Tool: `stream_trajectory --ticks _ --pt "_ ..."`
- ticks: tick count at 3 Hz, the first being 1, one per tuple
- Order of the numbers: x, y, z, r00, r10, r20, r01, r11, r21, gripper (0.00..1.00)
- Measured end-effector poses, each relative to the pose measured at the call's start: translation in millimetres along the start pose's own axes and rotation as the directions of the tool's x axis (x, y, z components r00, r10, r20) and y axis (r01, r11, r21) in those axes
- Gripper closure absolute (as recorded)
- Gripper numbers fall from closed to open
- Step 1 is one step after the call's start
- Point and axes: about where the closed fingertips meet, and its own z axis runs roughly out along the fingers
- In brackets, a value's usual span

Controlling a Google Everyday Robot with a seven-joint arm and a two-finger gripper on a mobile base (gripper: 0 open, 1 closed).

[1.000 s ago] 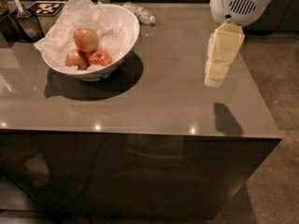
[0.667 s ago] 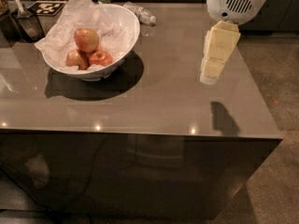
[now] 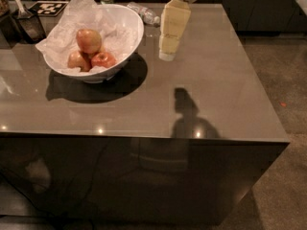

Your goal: Pick apple from white bowl

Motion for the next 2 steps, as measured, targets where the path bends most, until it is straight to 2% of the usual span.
stream_trajectory --ticks 1,2 --pt "-4 -3 1 1.000 -0.003 0.010 0.003 0.9999 0.010 0.00" --pt "-28 -10 12 0.999 -0.022 0.041 0.022 0.9997 -0.004 0.00"
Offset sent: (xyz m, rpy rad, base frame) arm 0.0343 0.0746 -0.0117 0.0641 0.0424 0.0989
